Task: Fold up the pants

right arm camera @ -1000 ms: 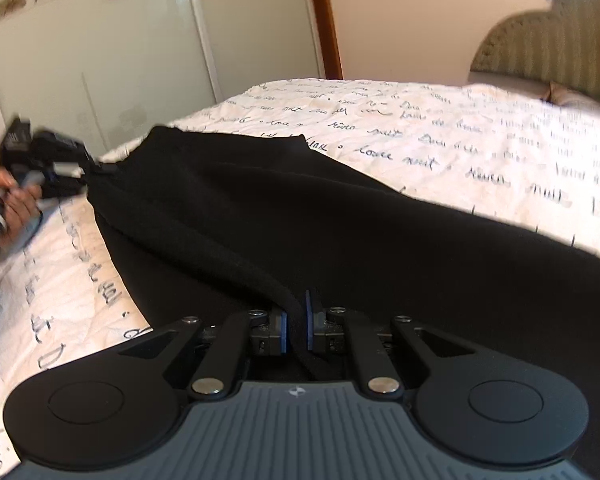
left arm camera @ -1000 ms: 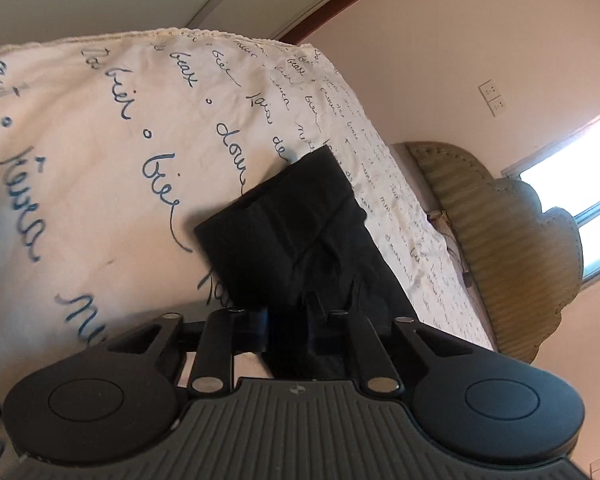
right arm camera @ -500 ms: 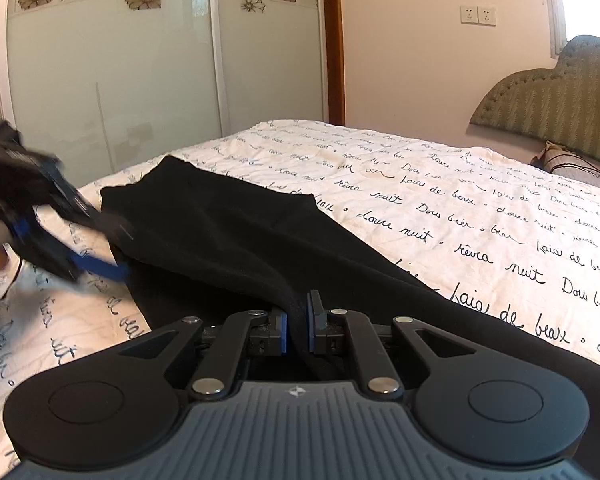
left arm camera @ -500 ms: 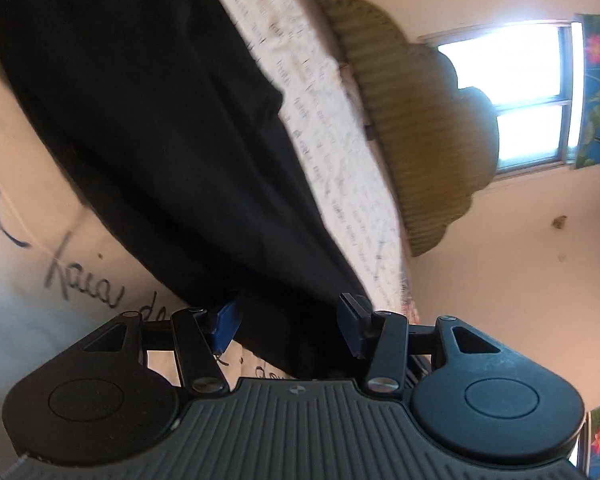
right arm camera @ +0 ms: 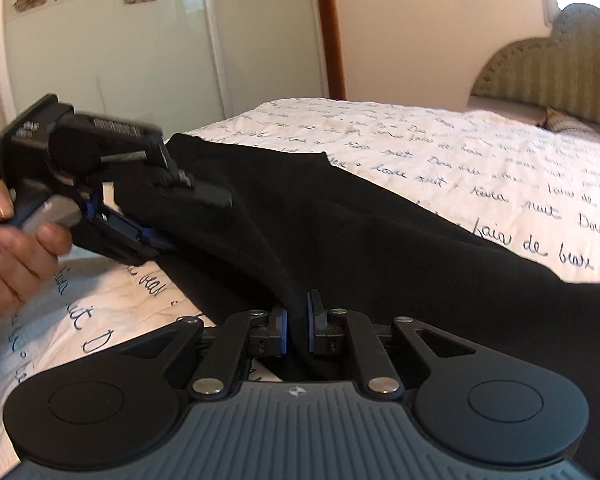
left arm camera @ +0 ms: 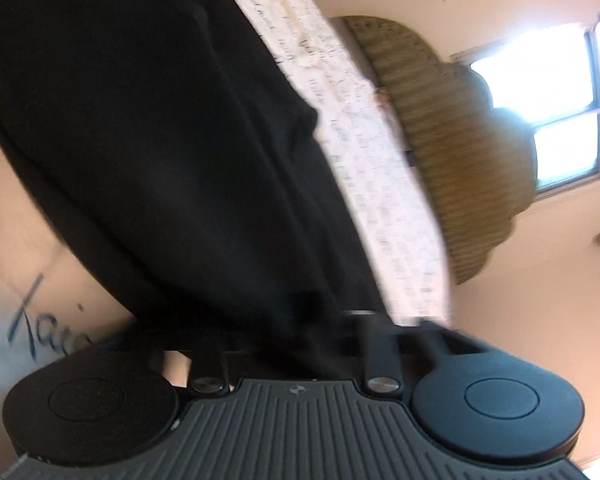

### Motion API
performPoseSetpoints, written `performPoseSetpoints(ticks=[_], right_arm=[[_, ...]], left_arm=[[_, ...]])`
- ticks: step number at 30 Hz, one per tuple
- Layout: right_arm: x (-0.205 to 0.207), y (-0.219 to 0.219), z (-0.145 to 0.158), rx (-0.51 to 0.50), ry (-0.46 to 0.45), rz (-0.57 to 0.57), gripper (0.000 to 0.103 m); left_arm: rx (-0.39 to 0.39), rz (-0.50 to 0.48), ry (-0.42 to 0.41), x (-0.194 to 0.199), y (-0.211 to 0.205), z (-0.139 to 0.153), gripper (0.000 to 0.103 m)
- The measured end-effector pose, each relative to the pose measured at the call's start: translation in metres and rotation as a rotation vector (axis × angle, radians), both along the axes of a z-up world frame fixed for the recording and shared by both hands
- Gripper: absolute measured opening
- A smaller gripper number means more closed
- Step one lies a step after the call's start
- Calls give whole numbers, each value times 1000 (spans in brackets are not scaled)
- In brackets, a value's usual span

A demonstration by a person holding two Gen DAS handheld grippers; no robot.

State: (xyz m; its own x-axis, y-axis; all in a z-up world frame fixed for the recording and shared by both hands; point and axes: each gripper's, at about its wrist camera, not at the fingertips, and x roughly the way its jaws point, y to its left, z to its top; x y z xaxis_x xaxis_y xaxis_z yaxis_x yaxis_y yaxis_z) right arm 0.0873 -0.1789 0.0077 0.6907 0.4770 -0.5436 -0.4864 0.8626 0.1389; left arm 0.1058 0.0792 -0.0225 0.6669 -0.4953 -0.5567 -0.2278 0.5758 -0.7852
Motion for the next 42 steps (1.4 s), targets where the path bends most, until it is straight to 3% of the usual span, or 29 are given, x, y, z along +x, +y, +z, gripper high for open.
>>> performPoseSetpoints(ticks=[1, 3, 5, 6, 8, 12, 15, 23, 28, 31, 34, 38, 42], right_arm=[[1, -1, 0, 11, 18, -13, 13], [-1, -9, 1, 48, 44, -56, 32], [-7, -26, 8, 104, 59, -150, 78], [-15, -43, 12, 177, 55, -202, 83], [-34, -89, 17, 403, 69, -307, 83], [-74, -189, 4, 868, 191, -601, 83], [-89, -226, -15, 1066, 296, -691, 83], [-53, -182, -21, 979, 471, -573, 83], [-26, -158, -26, 995, 537, -523, 83], [-27, -172, -32, 1124, 462, -571, 83], [-54, -205, -34, 1269, 282, -722, 83], [-101, -253, -43, 1347, 83, -952, 82], [-125, -270, -42, 1386, -2, -986, 79]], left_arm=[[-12, 7, 19, -1, 3, -5, 3], [-29, 7, 18, -4, 7, -3, 3], [-16, -12, 11, -6, 10, 4, 3], [-21, -20, 17, -5, 12, 6, 3], [-41, -33, 31, 1, 18, 7, 3], [-82, -52, 20, 2, 23, 17, 3], [-103, -61, -6, 4, 15, 24, 2], [-159, -68, -33, 2, 17, 33, 2], [-165, -71, -42, 3, 16, 30, 2], [-156, -68, -30, -1, 19, 26, 3], [-151, -65, -2, -2, 20, 19, 3], [-150, -67, 38, -3, 22, 8, 3], [-146, -64, 67, -1, 21, -2, 3]])
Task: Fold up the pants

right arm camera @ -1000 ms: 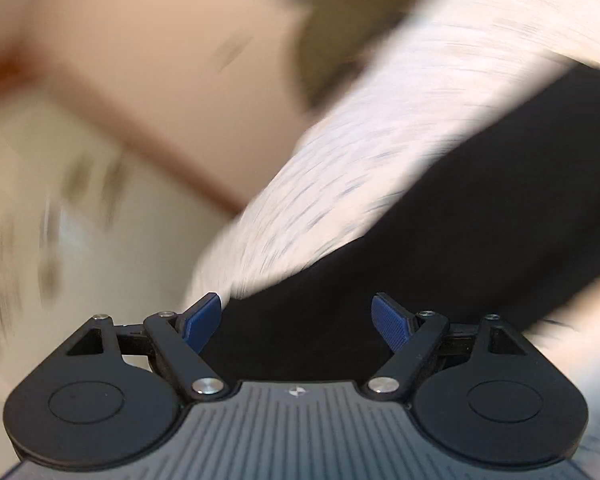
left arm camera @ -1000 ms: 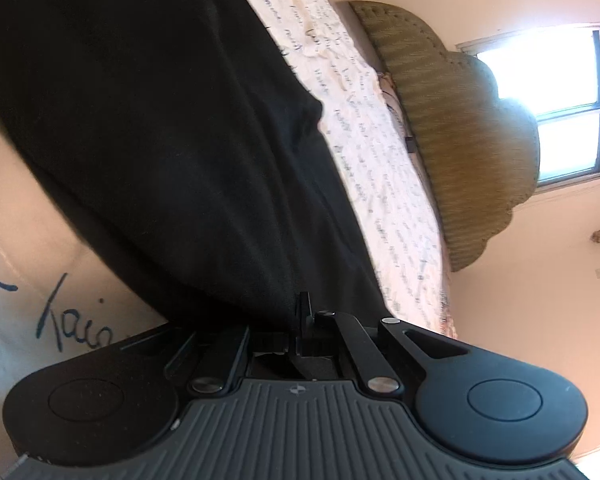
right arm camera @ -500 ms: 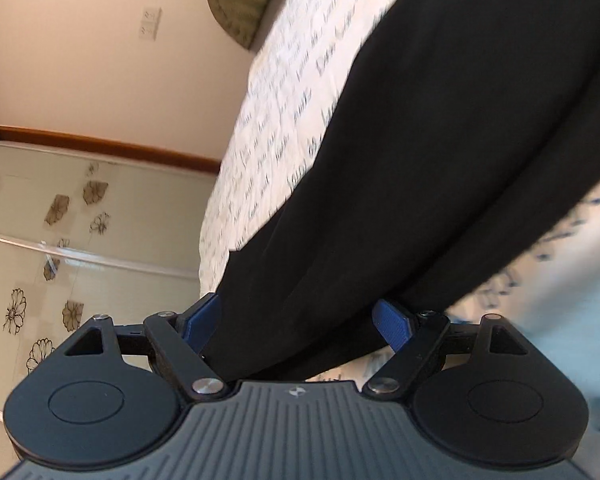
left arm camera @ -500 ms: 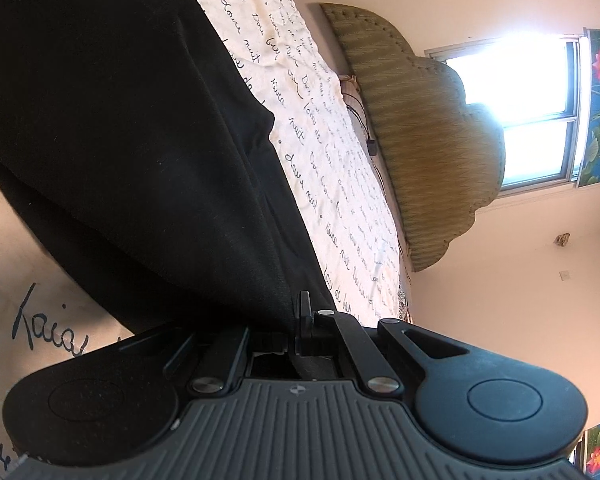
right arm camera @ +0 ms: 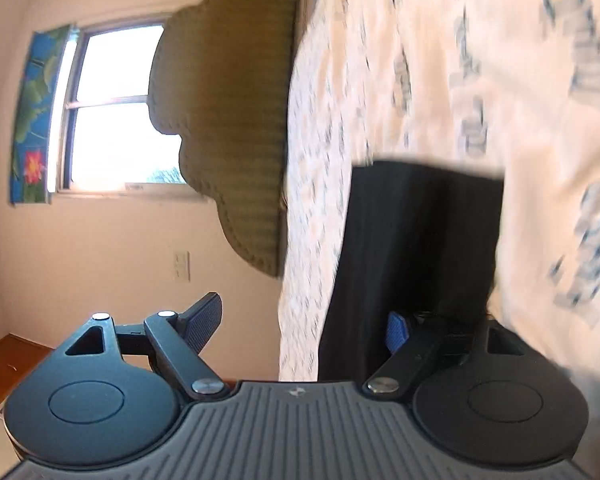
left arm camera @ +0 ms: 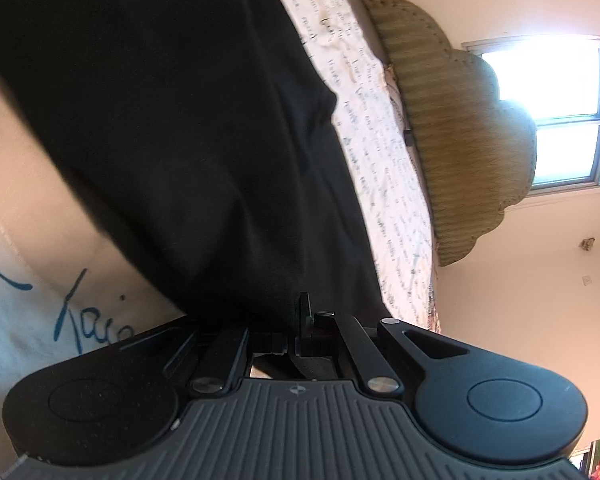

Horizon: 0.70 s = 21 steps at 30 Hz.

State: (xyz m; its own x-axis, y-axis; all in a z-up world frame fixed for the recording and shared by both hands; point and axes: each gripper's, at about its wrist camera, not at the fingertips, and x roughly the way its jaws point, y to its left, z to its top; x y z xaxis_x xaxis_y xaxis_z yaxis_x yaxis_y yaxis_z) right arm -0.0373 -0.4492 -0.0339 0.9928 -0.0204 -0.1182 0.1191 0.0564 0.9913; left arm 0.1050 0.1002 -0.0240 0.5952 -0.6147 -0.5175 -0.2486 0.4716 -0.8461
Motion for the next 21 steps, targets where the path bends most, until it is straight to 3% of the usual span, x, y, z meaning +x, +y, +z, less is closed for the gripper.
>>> performPoseSetpoints(ticks=[4, 6, 7, 9, 12, 16, 19, 21], right_arm=[[2, 2, 10, -73, 19, -9, 45], [7, 3, 7, -83, 62, -18, 41], [14, 5, 5, -82, 83, -23, 33], [21, 5, 2, -98, 136, -25, 27], [22, 5, 0, -122, 202, -37, 7], [16, -5, 16, -201, 225, -45, 3], [0, 2, 49, -288, 163, -51, 3], [-9, 0, 50, -337, 241, -38, 3]], left_arm=[[1, 5, 7, 0, -1, -6, 3], [1, 7, 7, 1, -3, -6, 3], [2, 7, 8, 1, -3, -7, 3], [4, 7, 8, 1, -3, -8, 4], [7, 8, 11, 1, -5, -7, 4], [11, 4, 9, 1, -6, -7, 4], [5, 3, 10, 2, -4, -8, 5], [-12, 6, 11, 2, -3, -11, 6]])
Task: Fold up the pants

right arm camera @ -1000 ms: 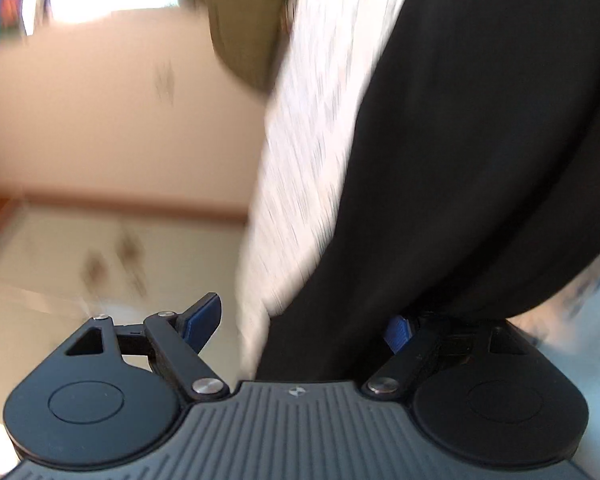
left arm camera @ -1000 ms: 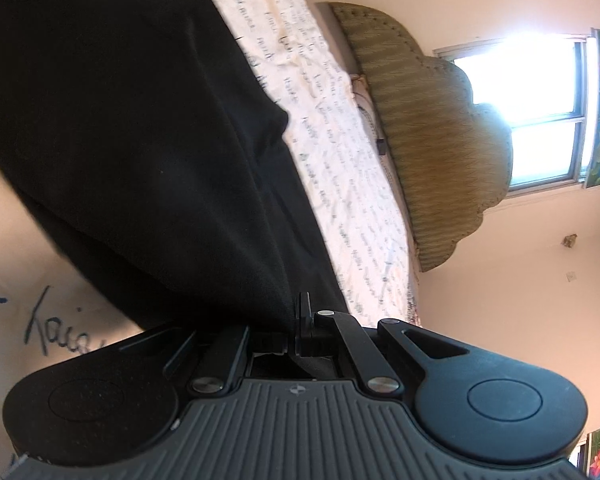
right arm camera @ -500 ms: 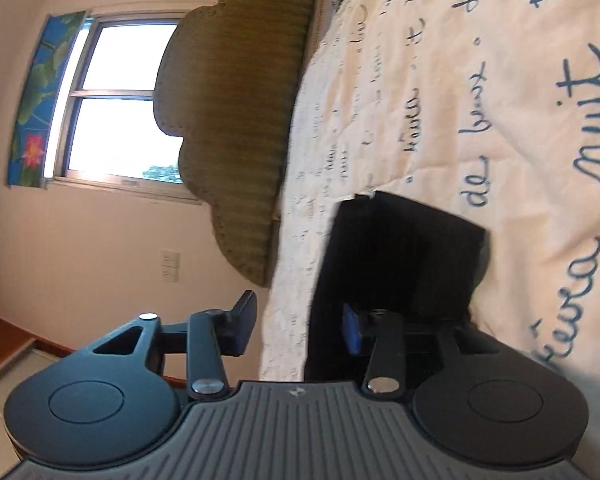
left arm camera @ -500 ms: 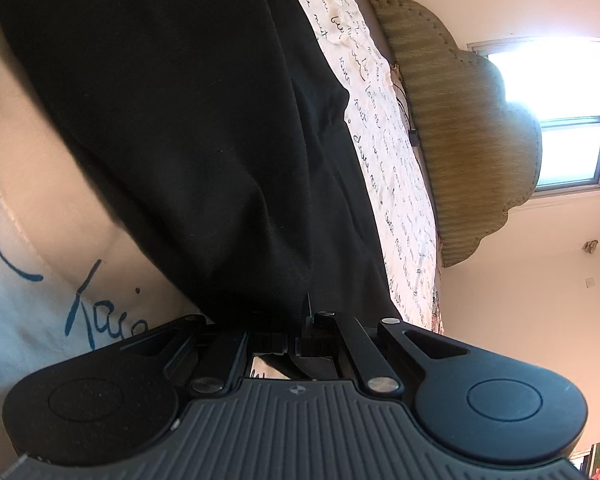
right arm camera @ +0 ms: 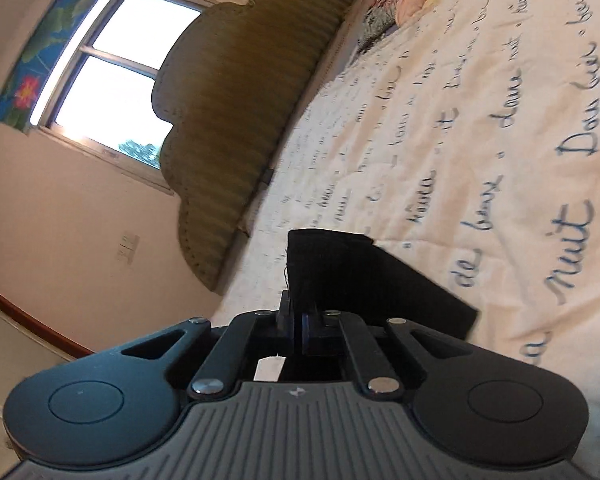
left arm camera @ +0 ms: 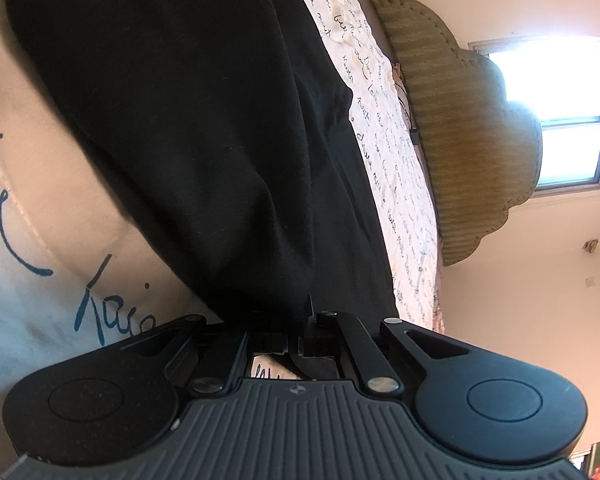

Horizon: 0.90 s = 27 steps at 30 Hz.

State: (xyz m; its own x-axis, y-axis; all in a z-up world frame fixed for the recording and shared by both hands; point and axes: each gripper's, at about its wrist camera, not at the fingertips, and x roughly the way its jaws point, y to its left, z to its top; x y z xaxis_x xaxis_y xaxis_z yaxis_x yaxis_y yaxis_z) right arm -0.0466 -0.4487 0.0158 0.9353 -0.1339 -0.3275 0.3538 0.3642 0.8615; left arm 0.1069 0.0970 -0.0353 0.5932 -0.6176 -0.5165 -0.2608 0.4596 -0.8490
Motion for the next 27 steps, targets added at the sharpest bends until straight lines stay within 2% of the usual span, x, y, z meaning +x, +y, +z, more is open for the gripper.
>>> performPoseSetpoints(ticks=[2, 3, 4, 8, 10, 11, 13, 15, 16, 18, 20, 21, 23, 24, 25, 26, 27], right_arm=[[-4, -17, -37, 112, 116, 8, 3], [-7, -23, -51, 165, 111, 10, 3], [-11, -25, -52, 173, 74, 7, 3], [-9, -15, -22, 72, 32, 17, 3], [-2, -15, -16, 47, 53, 19, 3], [0, -20, -23, 64, 87, 12, 4], [3, -34, -46, 167, 133, 16, 3], [-5, -37, -50, 194, 83, 27, 5], [-8, -34, -44, 167, 100, 28, 9], [-19, -29, -30, 74, 128, -3, 14], [-38, -25, -14, -29, 126, -105, 19], [-44, -23, -6, -82, 124, -154, 22], [-47, -24, 12, -171, 103, -196, 27], [-42, -21, 20, -199, 94, -180, 29], [-31, -16, 27, -220, 89, -133, 39], [-17, -9, 31, -242, 89, -64, 57], [1, 0, 35, -266, 98, 14, 66]], left_arm=[[-5, -2, 4, 2, 1, -3, 8], [-2, -4, 4, 2, 0, -3, 8], [4, -7, 3, 3, 0, -2, 8], [10, -10, 3, 4, -1, -1, 11], [8, -10, 0, 4, -1, -1, 11], [8, -12, -4, 4, -1, -2, 12], [36, -38, -23, 3, -1, 2, 13], [104, -92, -57, -1, -1, 12, 14], [148, -126, -81, -4, -1, 20, 14], [279, -189, -132, -16, -2, 39, 20], [432, -250, -201, -29, -6, 59, 20], [489, -281, -232, -35, -9, 69, 20], [550, -310, -301, -43, -15, 86, 20], [566, -313, -348, -45, -19, 94, 25], [579, -305, -391, -45, -24, 100, 31], [592, -279, -425, -42, -29, 103, 50], [607, -242, -440, -38, -34, 103, 66]])
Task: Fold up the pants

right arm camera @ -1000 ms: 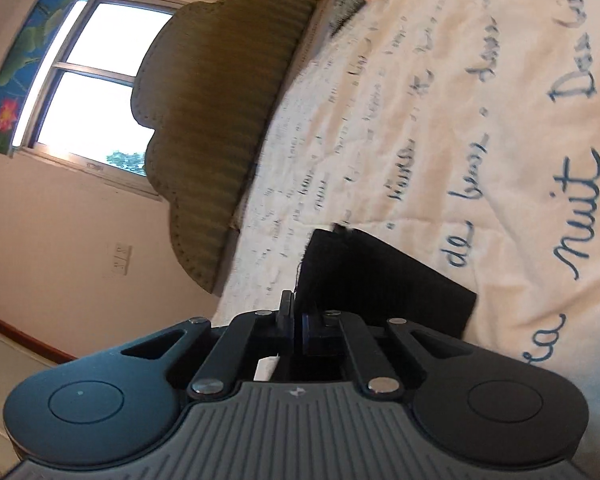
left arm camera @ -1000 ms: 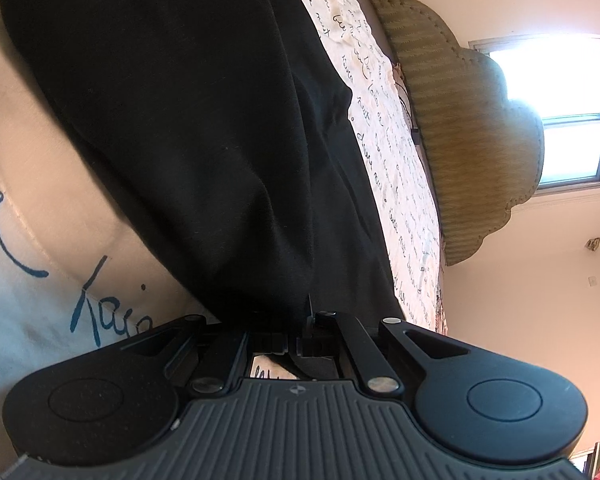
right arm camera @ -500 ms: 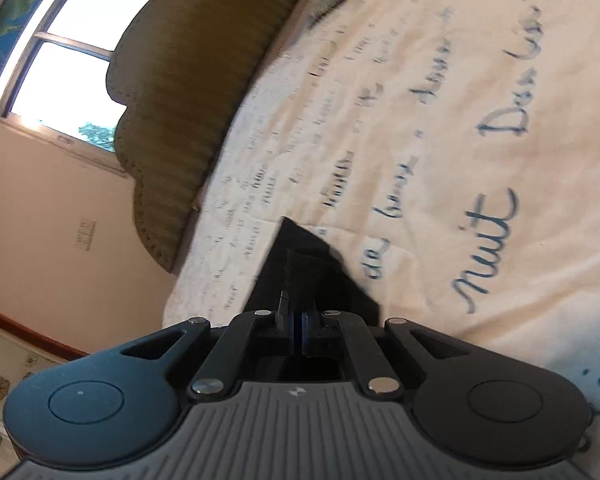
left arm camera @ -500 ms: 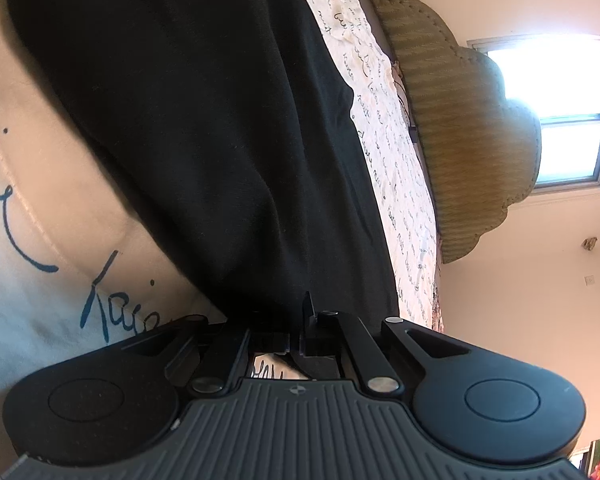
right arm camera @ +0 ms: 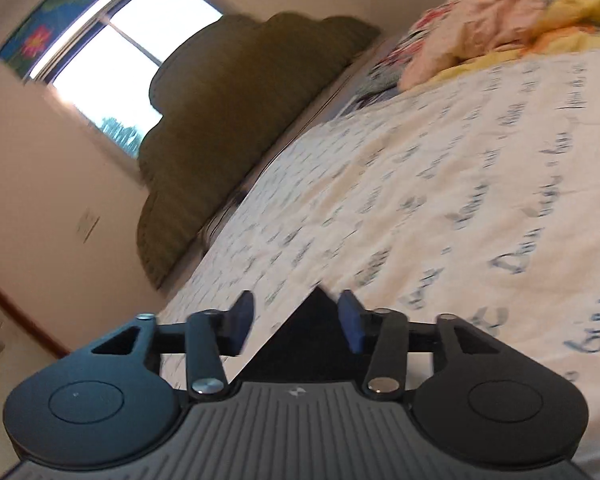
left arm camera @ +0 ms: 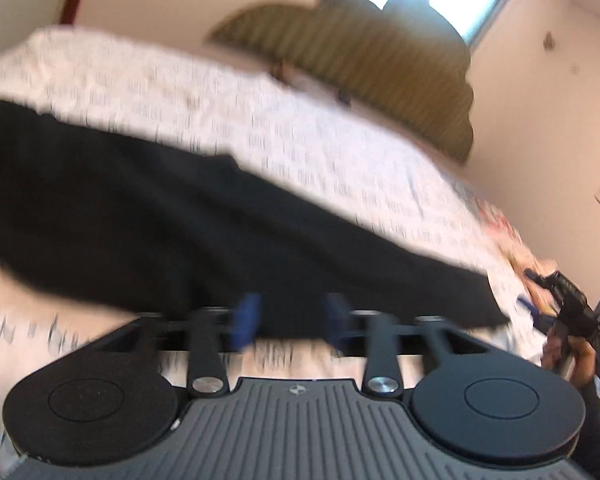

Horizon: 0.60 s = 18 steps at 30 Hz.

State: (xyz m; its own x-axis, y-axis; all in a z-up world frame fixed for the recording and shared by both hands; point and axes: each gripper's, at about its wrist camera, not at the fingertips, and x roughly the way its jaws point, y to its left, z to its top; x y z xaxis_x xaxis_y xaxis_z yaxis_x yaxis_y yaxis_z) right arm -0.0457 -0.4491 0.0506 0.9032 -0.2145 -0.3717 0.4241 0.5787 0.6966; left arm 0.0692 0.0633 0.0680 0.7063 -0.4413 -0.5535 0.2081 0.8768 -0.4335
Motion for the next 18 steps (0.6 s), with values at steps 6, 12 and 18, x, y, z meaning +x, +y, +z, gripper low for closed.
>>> performPoseSetpoints(ticks=[6, 12, 18], right_arm=[[110, 80, 3, -78, 98, 442, 71], [168, 115, -35, -92, 297, 654, 67], [168, 103, -20, -53, 281, 575, 65]], left_arm=[[187, 112, -47, 46, -35, -28, 70], [408, 83, -108, 36, -46, -69, 75], [358, 143, -126, 26, -23, -56, 76]])
